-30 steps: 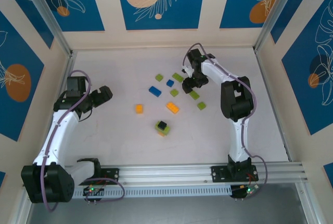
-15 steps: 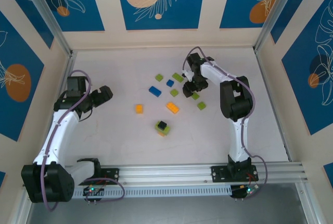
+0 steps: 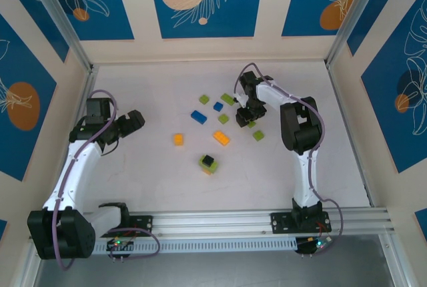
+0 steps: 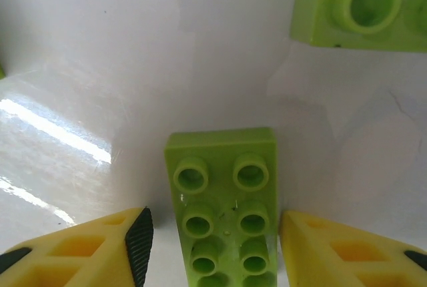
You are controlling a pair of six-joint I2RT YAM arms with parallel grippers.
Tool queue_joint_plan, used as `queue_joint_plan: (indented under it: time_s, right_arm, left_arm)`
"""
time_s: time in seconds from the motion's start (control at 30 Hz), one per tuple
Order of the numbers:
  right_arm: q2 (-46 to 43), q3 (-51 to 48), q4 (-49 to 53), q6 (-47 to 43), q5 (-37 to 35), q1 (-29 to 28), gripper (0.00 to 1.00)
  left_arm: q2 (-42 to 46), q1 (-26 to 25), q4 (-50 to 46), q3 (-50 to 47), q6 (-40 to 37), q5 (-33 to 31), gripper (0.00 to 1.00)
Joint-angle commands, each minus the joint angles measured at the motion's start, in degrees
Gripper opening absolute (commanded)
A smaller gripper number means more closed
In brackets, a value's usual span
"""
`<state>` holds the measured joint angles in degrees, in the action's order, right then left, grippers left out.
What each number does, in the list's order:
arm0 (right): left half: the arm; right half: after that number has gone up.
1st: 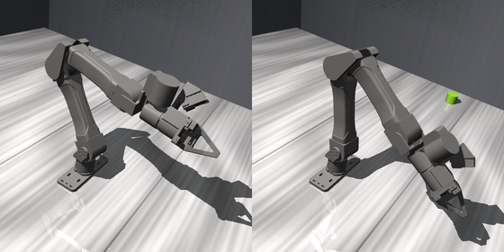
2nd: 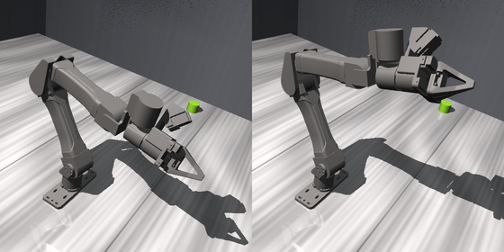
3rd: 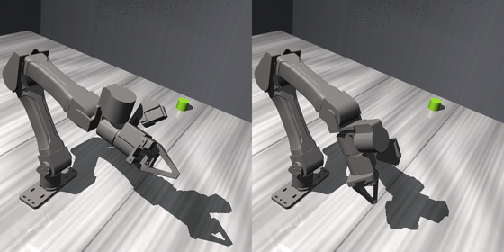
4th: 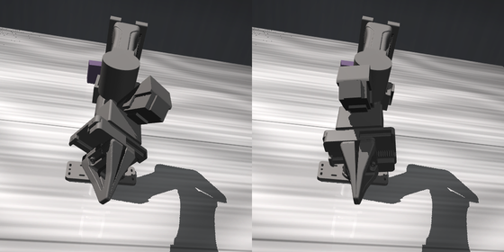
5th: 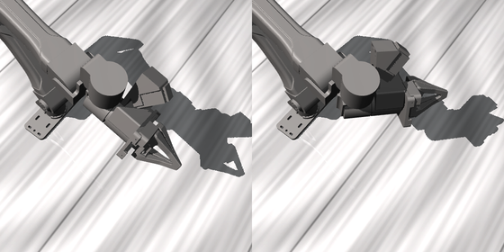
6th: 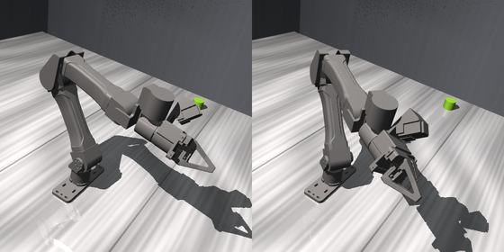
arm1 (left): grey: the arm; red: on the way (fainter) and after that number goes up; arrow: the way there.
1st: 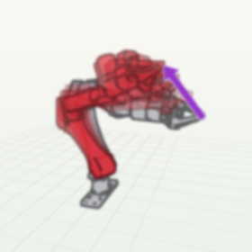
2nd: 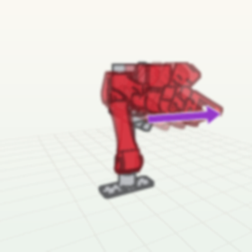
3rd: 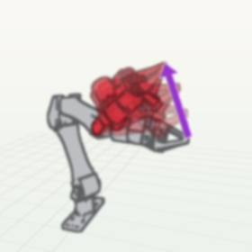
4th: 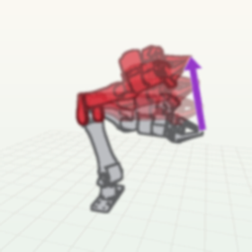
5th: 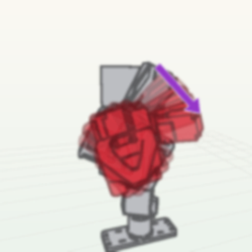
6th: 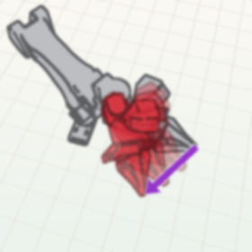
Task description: Assemble a carrot with lego
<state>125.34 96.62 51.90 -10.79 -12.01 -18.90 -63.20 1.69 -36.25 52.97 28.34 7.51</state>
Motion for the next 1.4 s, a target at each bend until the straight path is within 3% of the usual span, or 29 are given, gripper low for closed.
queue_joint_plan:
  time_s: [0.0, 0.27, 0.5, 1.0, 1.37]
  right_arm:
    - [1.7, -0.5, 0.0, -0.4, 1.6, -0.4, 0.53]
    - [1.5, -0.5, 0.0, 0.0, 1.9, -0.7, 0.39]
    - [-3.5, -1.7, 1.3, 2.0, 2.3, -3.3, 0.33]
    - [-21.4, -3.1, 16.1, 3.4, 2.2, -23.7, 0.33]
    - [-21.7, -2.7, 17.4, 5.5, 3.0, -31.2, 0.33]
  left_arm:
    - [-0.3, 0.3, 0.0, 0.3, -1.1, 1.1, 0.95]
    - [-0.3, 0.3, 0.1, 0.1, -1.1, 0.9, 0.95]
    - [-0.2, 0.3, 0.5, -0.1, -1.0, 1.1, 0.95]
    - [0.5, 0.3, 0.5, -0.4, -1.0, 1.3, 0.95]
    - [0.2, 0.4, 0.6, -0.3, -1.0, 1.7, 0.95]
